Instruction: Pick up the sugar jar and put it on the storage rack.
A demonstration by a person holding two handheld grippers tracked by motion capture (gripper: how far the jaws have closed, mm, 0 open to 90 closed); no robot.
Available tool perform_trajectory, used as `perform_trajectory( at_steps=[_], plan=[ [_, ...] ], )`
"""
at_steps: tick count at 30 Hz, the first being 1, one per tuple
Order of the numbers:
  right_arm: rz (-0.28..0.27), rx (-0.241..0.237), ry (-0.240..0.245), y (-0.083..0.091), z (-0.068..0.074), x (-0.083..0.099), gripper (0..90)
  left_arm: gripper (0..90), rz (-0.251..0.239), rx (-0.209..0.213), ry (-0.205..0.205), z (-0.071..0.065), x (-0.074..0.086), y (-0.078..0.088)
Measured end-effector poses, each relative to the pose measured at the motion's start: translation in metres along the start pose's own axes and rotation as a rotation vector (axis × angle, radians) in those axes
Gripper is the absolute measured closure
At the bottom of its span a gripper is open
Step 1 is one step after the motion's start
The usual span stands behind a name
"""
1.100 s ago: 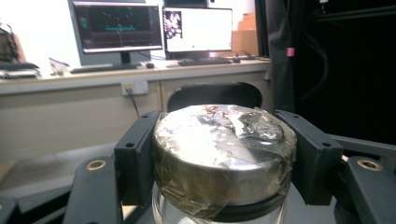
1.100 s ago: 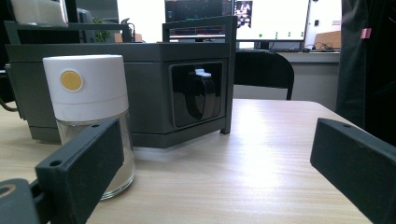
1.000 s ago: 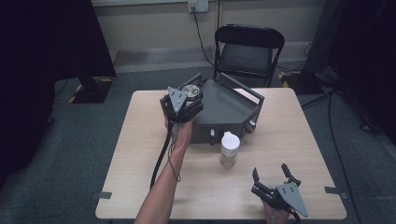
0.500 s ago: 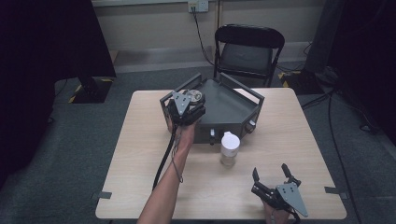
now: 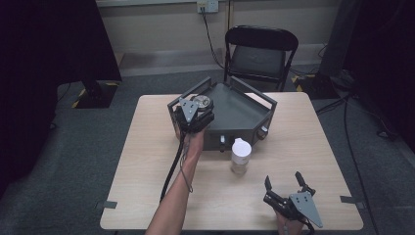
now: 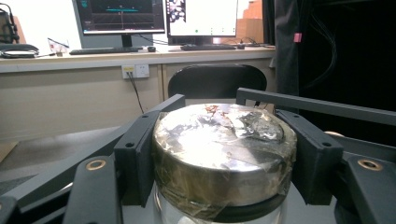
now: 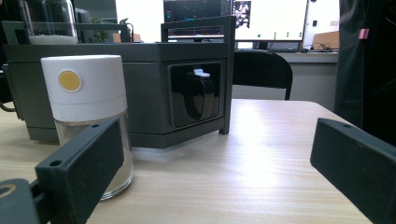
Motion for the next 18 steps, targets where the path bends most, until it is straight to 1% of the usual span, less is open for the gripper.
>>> perform_trajectory(
  at_steps=[1, 3, 7, 14, 15, 16, 17, 18],
  plan=[
    [0.0, 0.0, 0.0, 0.0, 0.0, 0.0, 1.5, 34.7, -0.007, -0.009, -0.011, -0.0025, 0.002, 0.0006],
    [-0.001, 0.0, 0.0, 0.0, 0.0001, 0.0001, 1.5, 34.6, -0.011, -0.018, -0.003, -0.004, 0.0032, 0.0013],
    [-0.001, 0.001, 0.001, 0.0001, 0.0002, 0.0001, 1.5, 34.6, -0.022, -0.019, -0.008, -0.0042, 0.0056, 0.0013],
    [-0.001, 0.002, 0.001, 0.0001, 0.0004, 0.0001, 1.5, 33.8, -0.02, -0.021, -0.007, -0.0042, 0.0056, 0.0013],
    [-0.001, 0.002, 0.001, 0.0001, 0.0004, 0.0002, 1.5, 32.2, -0.017, -0.021, -0.01, -0.0043, 0.0057, 0.0009],
    [-0.001, 0.003, 0.001, 0.0001, 0.0004, 0.0001, 1.5, 28.0, -0.016, -0.023, -0.013, -0.0049, 0.0062, 0.0002],
    [-0.001, 0.004, 0.002, 0.0001, 0.0006, 0.0001, 1.5, 22.8, -0.019, -0.035, -0.017, -0.0063, 0.0068, -0.0003],
    [-0.001, 0.004, 0.002, 0.0001, 0.0006, 0.0001, 1.5, 17.3, -0.025, -0.039, -0.012, -0.0067, 0.0074, -0.0005]
  ],
)
Point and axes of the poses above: each handheld gripper's, and its own axes: y roughly backward along the jaws, x roughly out of its underside, z roughly to its left, the point moved 4 cm from there along -y, roughly forward along the jaws, and after that the axes turned 3 degrees about x, right-handed, at the moved point
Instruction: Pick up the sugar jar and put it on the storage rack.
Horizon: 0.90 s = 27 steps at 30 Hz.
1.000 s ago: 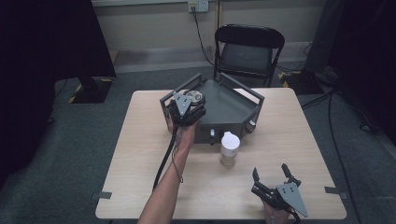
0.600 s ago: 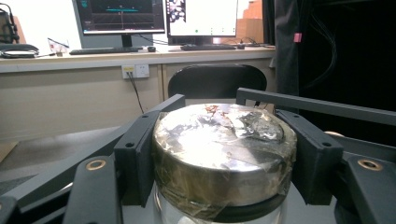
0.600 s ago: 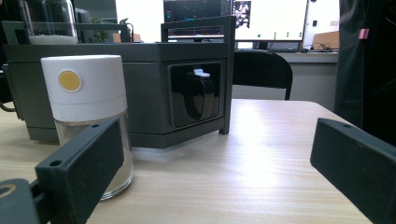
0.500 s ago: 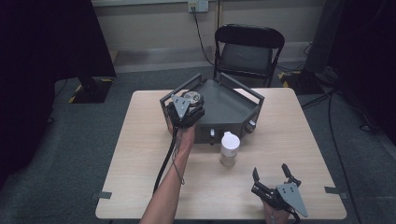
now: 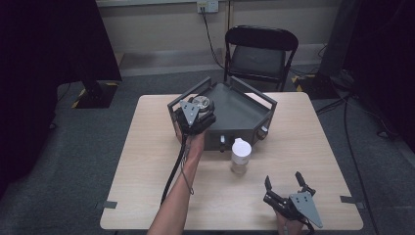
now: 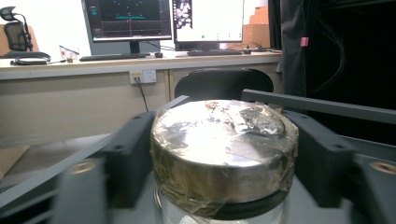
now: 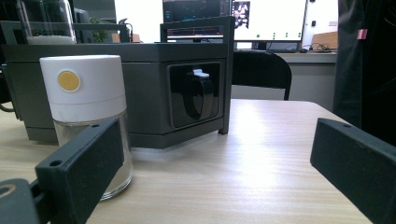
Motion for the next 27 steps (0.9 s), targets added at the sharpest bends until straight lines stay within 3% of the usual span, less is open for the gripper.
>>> perform_trajectory(
  at_steps=[5, 8, 11, 19, 27],
  plan=[
    [0.0, 0.0, 0.0, 0.0, 0.0, 0.0, 1.5, 0.0, -0.013, -0.039, -0.011, -0.004, 0.001, -0.002],
    [0.0, 0.0, 0.0, 0.0, 0.0, 0.0, 1.5, 0.0, 0.002, -0.02, 0.017, 0.0, 0.001, -0.001],
    [0.0, 0.0, 0.0, 0.0, 0.0, 0.0, 1.5, 0.0, -0.002, -0.02, 0.004, 0.0, 0.002, 0.001],
    [0.0, 0.004, 0.0, 0.0, 0.001, 0.0, 1.5, 0.0, 0.02, -0.004, 0.036, 0.004, 0.001, 0.006],
    [0.0, 0.006, -0.001, 0.0, 0.001, 0.0, 1.5, 0.0, -0.013, 0.018, 0.042, 0.003, -0.002, 0.013]
  ],
)
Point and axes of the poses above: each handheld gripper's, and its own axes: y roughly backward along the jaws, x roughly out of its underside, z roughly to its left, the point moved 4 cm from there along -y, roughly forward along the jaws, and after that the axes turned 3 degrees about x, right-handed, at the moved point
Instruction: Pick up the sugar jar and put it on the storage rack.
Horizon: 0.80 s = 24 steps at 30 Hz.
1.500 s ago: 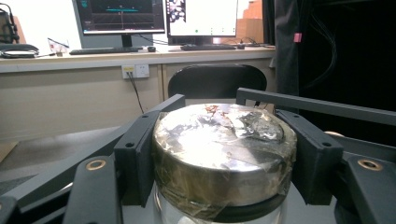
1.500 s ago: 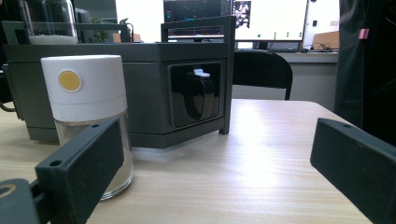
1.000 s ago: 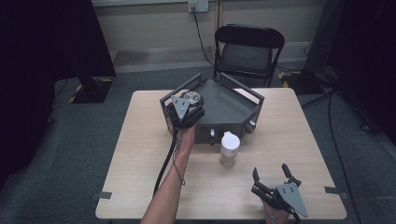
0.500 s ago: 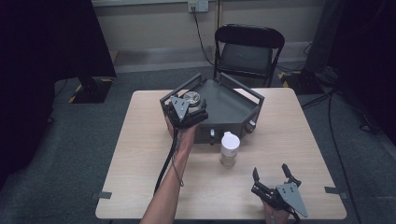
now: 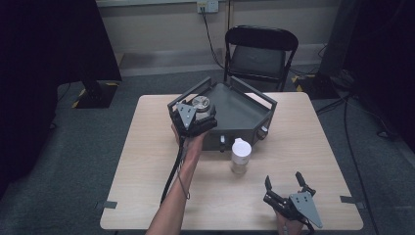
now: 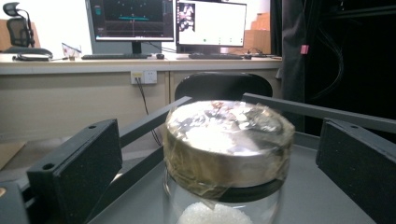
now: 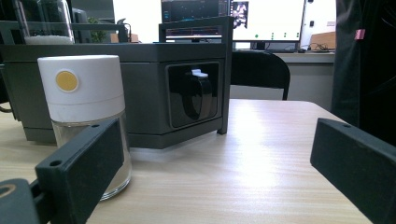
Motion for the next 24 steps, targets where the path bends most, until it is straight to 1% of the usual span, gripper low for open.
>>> perform_trajectory(
  at_steps=[2, 6, 9, 11, 12, 13, 15, 20, 22, 24],
  plan=[
    [-0.001, 0.002, 0.001, 0.0, 0.0, 0.0, 1.5, 0.0, -0.014, 0.002, 0.018, 0.0, 0.0, 0.003],
    [0.0, 0.002, 0.0, 0.0, 0.0, 0.0, 1.5, 0.0, -0.02, 0.006, 0.005, 0.001, 0.002, 0.01],
    [0.0, 0.002, 0.0, 0.0, 0.0, 0.0, 1.5, 0.0, -0.025, 0.005, 0.014, 0.003, 0.004, 0.014],
    [0.0, 0.003, 0.0, 0.0, 0.0, 0.0, 1.5, 0.0, -0.004, -0.005, 0.017, 0.004, 0.002, 0.016],
    [0.0, 0.003, 0.0, 0.0, 0.0, 0.0, 1.5, 0.0, 0.005, -0.007, 0.028, 0.005, 0.002, 0.018],
    [0.0, 0.004, 0.0, 0.0, 0.001, 0.0, 1.5, 0.0, -0.001, -0.007, 0.038, 0.007, 0.002, 0.02],
    [0.0, 0.006, 0.0, 0.0, 0.001, 0.0, 1.5, 0.0, -0.005, -0.013, 0.046, 0.008, 0.003, 0.023],
    [0.001, 0.007, -0.002, 0.0, 0.001, 0.0, 1.5, 0.0, -0.018, -0.011, 0.031, 0.01, 0.006, 0.033],
    [0.0, 0.008, -0.001, 0.0, 0.001, 0.0, 1.5, 0.0, -0.01, -0.023, -0.003, 0.008, 0.006, 0.037],
    [0.0, 0.007, -0.001, 0.0, 0.001, 0.0, 1.5, 0.0, -0.011, -0.023, -0.016, 0.008, 0.009, 0.041]
  ],
)
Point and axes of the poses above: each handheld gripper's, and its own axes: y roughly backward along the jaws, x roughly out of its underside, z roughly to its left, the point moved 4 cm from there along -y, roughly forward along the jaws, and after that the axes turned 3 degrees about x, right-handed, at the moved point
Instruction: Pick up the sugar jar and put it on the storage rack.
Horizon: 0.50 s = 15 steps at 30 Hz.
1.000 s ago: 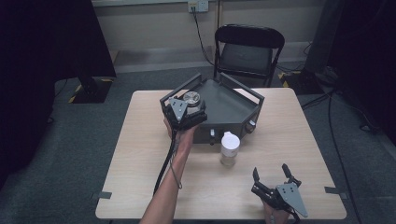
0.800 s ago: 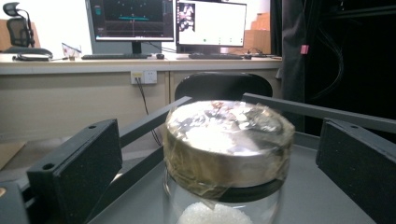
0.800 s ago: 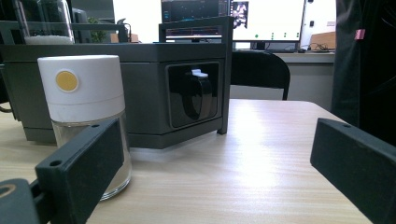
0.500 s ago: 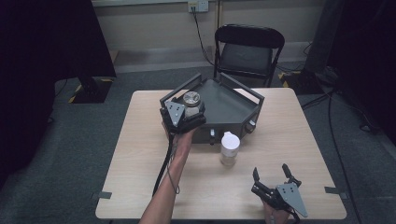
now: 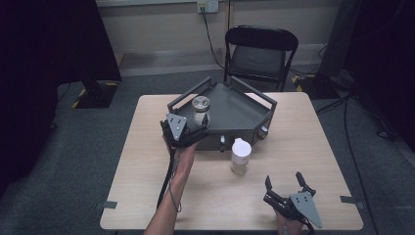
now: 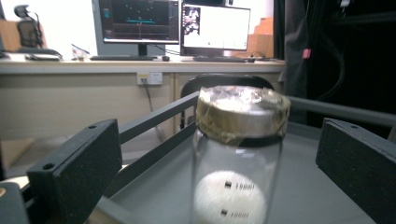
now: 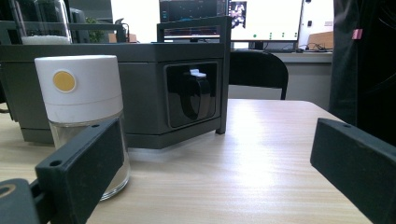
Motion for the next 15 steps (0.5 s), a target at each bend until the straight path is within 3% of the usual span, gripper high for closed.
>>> perform_trajectory(
  at_steps=[4, 7, 11, 15],
  plan=[
    [0.0, 0.002, 0.0, 0.0, 0.0, 0.0, 1.5, 0.0, -0.017, -0.011, 0.024, 0.002, 0.006, 0.011],
    [-0.001, 0.003, 0.001, 0.0, 0.0, 0.0, 1.5, 0.0, -0.027, -0.037, -0.005, 0.0, 0.013, 0.024],
    [-0.001, 0.005, 0.001, 0.0, 0.001, 0.0, 1.5, 0.0, -0.043, -0.058, 0.001, -0.001, 0.023, 0.04],
    [-0.001, 0.005, 0.001, 0.0, 0.001, 0.0, 1.5, 0.1, -0.077, -0.069, 0.05, 0.001, 0.032, 0.057]
  ],
)
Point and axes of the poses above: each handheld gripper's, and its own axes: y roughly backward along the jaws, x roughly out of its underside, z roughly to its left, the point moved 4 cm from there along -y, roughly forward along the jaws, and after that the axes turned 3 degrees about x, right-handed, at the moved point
